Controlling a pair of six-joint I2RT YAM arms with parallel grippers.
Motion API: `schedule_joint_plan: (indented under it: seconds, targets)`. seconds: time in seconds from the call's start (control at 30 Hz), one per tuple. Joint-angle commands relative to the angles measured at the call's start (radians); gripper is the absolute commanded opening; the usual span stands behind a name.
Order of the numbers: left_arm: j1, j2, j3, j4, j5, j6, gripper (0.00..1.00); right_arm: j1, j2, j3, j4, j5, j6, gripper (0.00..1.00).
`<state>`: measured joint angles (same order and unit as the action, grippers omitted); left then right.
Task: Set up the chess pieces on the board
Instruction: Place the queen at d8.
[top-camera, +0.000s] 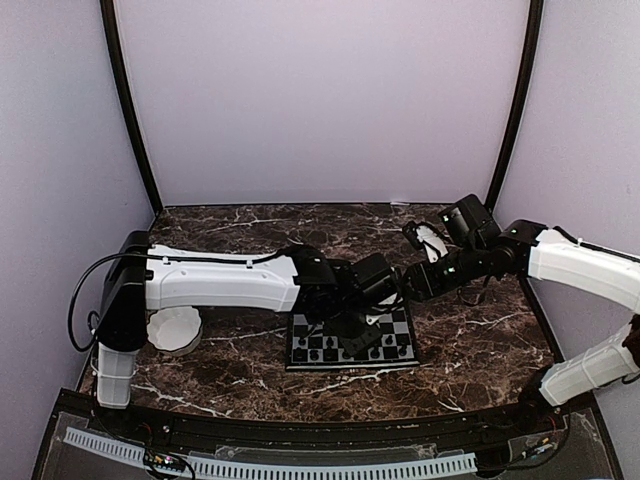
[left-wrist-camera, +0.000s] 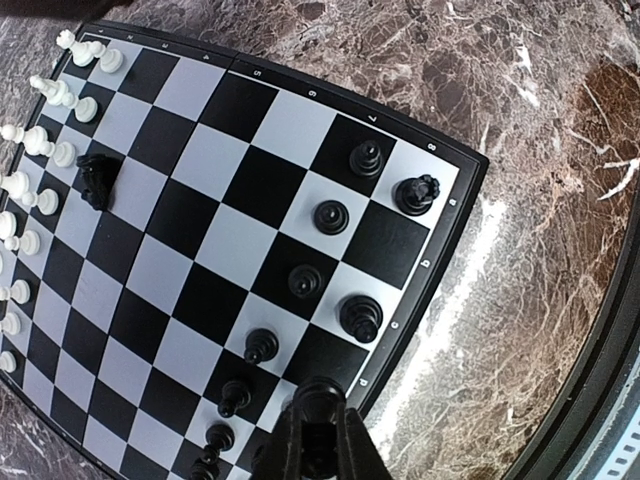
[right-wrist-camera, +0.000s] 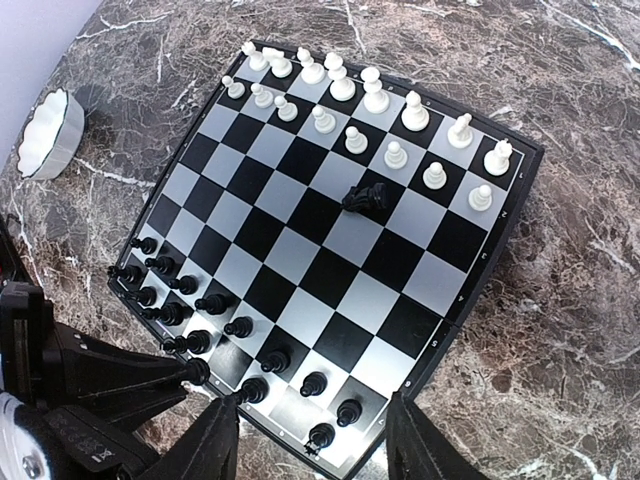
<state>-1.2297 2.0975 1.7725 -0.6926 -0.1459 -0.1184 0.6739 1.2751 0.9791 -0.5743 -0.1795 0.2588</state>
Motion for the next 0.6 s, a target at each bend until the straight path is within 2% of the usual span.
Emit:
schedule_joint_plan:
  seconds: [0.0,0.57]
  targets:
    - [0.013,-0.007,0.002,-0.028,0.026,-0.031,0.00,-0.004,-0.010,-0.005,0.025,0.004,-0.007,0.52]
    - [0.028,0.051,0.015,-0.035,0.076,-0.080,0.01,-0.004,-0.007,0.005,0.002,0.001,-0.019,0.52]
